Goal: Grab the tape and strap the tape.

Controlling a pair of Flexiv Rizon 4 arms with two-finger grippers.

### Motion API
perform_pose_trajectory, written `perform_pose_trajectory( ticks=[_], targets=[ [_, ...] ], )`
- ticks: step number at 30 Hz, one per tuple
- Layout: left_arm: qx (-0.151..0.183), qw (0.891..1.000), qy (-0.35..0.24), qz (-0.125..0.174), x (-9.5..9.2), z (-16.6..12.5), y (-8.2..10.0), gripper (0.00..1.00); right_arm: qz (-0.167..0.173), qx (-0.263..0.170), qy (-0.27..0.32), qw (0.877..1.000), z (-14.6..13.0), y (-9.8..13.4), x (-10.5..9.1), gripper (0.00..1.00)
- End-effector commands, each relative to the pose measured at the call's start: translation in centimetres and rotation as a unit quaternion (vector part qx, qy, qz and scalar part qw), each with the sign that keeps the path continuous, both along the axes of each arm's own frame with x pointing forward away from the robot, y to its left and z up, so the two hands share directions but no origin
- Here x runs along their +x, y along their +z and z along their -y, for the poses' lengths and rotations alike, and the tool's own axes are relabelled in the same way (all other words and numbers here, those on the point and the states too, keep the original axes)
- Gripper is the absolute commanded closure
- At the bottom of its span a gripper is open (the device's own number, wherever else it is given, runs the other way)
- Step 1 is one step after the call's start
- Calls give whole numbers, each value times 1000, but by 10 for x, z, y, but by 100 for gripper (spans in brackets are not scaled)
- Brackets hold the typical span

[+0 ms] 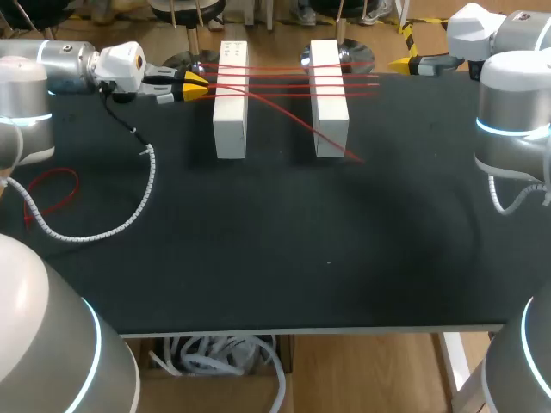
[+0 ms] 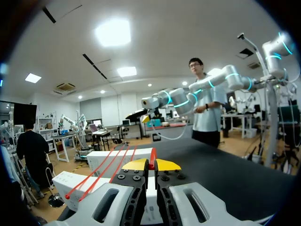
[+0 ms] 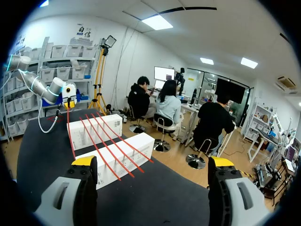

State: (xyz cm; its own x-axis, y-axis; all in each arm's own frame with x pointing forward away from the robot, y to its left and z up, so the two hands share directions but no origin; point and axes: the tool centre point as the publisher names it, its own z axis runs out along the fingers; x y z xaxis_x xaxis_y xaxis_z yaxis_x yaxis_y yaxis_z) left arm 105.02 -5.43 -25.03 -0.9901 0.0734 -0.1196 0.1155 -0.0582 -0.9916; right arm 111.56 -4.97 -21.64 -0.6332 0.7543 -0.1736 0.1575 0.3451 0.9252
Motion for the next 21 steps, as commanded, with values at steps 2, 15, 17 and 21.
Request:
perform_pose_trajectory(
  ticks=[2,15,17,21],
  targets=[
    [-66,998,17,-1,-10,3,10,100,0,0,0,1000,0,0,0,0],
    [-126,992,30,-3,-44,26,56,100,0,0,0,1000,0,0,0,0],
    [-125,992,35,-6,-50,25,63,100,0,0,0,1000,0,0,0,0],
    [-131,990,46,-4,-60,24,77,100,0,0,0,1000,0,0,0,0]
  ],
)
